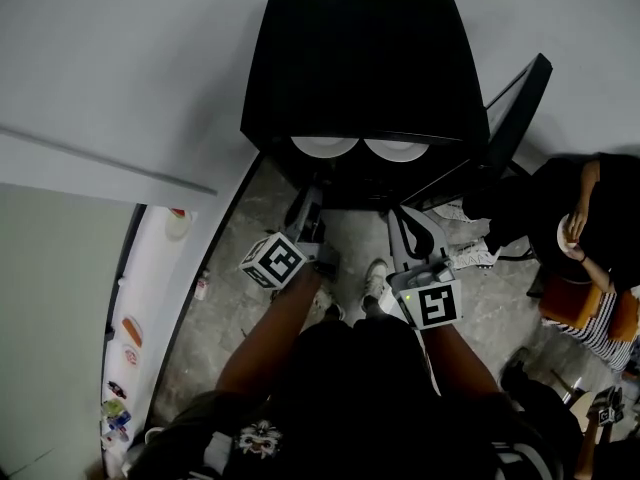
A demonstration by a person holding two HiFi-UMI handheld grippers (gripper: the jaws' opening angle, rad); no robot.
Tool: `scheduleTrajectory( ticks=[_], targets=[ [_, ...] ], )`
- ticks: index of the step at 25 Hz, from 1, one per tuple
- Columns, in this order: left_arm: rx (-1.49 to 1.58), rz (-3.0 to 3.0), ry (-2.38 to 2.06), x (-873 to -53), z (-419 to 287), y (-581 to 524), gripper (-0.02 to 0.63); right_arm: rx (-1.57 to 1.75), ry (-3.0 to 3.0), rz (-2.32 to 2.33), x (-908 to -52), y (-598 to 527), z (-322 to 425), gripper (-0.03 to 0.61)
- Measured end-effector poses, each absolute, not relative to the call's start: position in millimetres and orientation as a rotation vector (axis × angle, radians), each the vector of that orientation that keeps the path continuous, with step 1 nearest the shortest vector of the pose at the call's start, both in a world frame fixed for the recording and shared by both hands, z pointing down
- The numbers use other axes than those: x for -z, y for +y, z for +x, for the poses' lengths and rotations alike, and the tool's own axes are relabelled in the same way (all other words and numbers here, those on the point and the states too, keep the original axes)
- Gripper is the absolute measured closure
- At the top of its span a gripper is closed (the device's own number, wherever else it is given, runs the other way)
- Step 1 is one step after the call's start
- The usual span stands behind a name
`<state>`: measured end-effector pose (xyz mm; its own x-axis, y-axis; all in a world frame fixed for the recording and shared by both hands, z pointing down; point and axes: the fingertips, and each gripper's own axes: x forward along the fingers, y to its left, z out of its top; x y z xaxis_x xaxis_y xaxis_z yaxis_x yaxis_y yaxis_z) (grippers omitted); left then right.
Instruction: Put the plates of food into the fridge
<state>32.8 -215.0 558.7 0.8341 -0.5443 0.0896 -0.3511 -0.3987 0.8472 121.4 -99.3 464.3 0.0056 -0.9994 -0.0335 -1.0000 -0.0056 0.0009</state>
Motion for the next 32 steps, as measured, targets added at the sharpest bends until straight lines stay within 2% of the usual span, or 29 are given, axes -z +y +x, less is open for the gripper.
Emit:
scheduleTrajectory(
  ticks=[12, 32],
  targets=[
    [0.003, 2.769, -0.757, -477.3, 17.4, -184.0, 0.591, -0.097, 2.218, -2.150, -440.7, -108.8, 103.4, 0.554],
    [-0.001, 3.091, -0.742, -415.8, 17.5, -140.3, 0.591, -0.301, 2.133, -2.228, -385.0, -95.9, 98.8, 0.555]
  ],
)
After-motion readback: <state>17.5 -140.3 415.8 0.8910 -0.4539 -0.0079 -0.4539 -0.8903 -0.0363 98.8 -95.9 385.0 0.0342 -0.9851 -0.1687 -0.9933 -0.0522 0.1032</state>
